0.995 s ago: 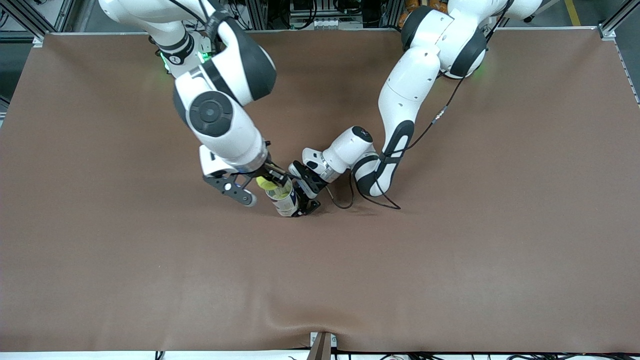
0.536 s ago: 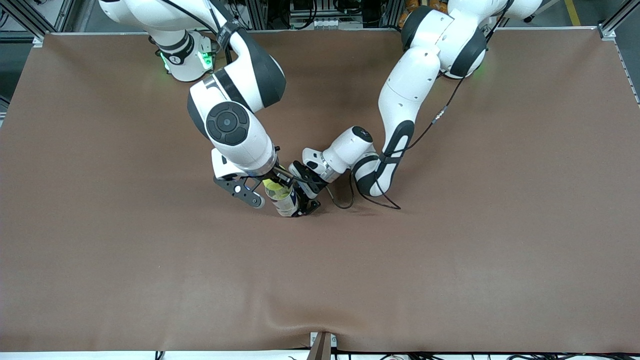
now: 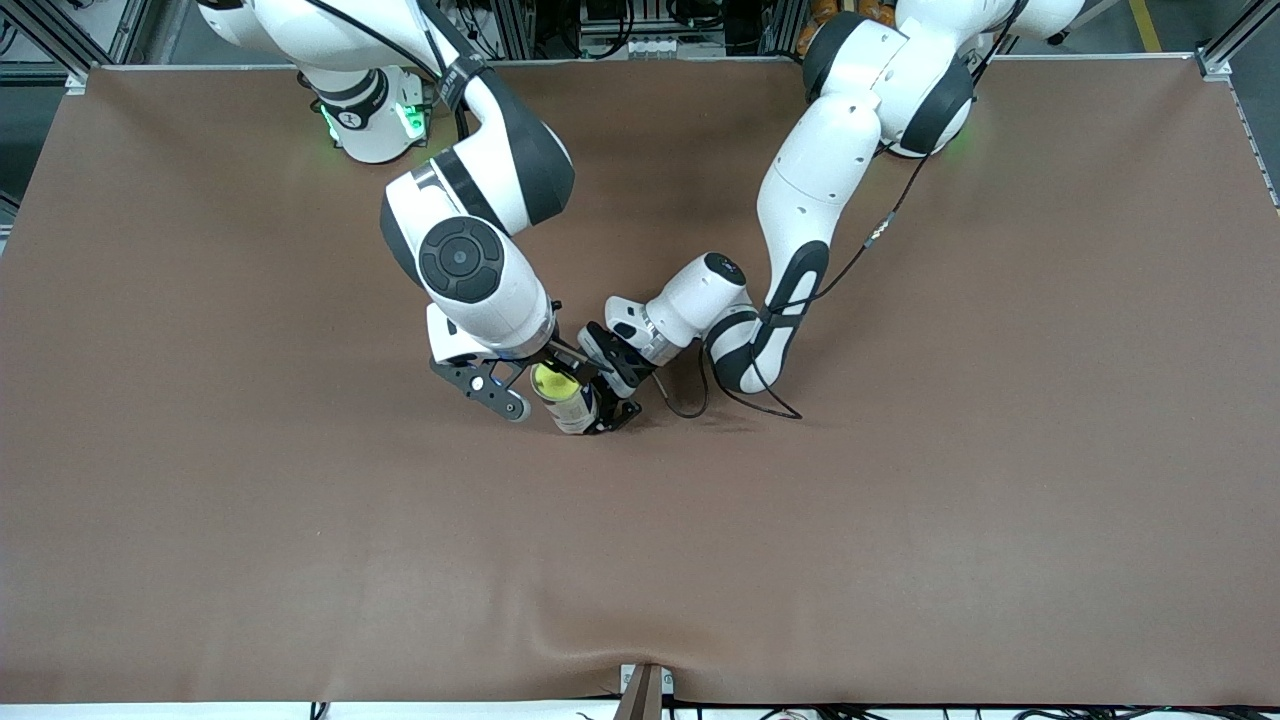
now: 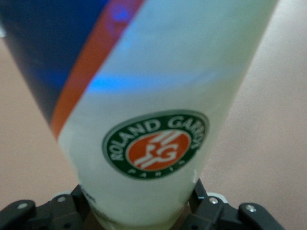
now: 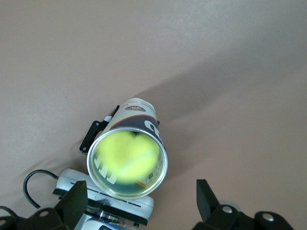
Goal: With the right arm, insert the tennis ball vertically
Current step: 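Open the right gripper to drop the ball in, then withdraw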
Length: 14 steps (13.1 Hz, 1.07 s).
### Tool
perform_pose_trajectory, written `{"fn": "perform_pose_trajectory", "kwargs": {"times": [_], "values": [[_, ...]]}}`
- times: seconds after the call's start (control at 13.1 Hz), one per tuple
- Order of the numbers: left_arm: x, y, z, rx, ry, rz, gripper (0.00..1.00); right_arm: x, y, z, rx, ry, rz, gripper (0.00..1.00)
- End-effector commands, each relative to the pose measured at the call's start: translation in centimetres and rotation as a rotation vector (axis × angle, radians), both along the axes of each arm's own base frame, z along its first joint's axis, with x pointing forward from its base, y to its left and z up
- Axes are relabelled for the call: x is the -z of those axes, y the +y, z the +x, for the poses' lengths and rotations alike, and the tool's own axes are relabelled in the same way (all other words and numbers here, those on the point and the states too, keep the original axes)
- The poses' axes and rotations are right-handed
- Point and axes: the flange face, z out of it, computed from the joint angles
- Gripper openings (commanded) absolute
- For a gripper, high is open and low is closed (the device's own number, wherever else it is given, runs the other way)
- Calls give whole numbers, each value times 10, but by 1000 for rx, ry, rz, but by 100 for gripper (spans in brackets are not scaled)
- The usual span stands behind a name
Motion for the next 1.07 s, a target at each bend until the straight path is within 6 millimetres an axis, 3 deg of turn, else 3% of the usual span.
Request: {"fn": "perform_pose_trajectory", "kwargs": {"times": [0.0, 0.23, 0.31, 0.38, 0.46, 0.69, 1.0], "values": [[-7, 1, 1, 10, -10, -11, 81, -7, -2, 5, 28, -2, 15, 100], [-6, 5, 4, 5, -9, -10, 82, -25, -13, 8, 34, -15, 25, 100], [-8, 4, 5, 4, -11, -12, 87, -32, -29, 14, 54, -8, 24, 100], [-8, 4, 5, 3, -9, -15, 100, -38, -45, 15, 61, 19, 2, 100], [-7, 4, 5, 2, -6, -15, 100, -43, -59, 17, 74, 37, -12, 100], [-12, 2, 3, -1, 1, -23, 100, -77, -134, 31, 53, 55, -23, 100], [-24, 4, -9, 8, 21, -13, 100, -123, -236, 32, -31, 90, -73, 100]]}}
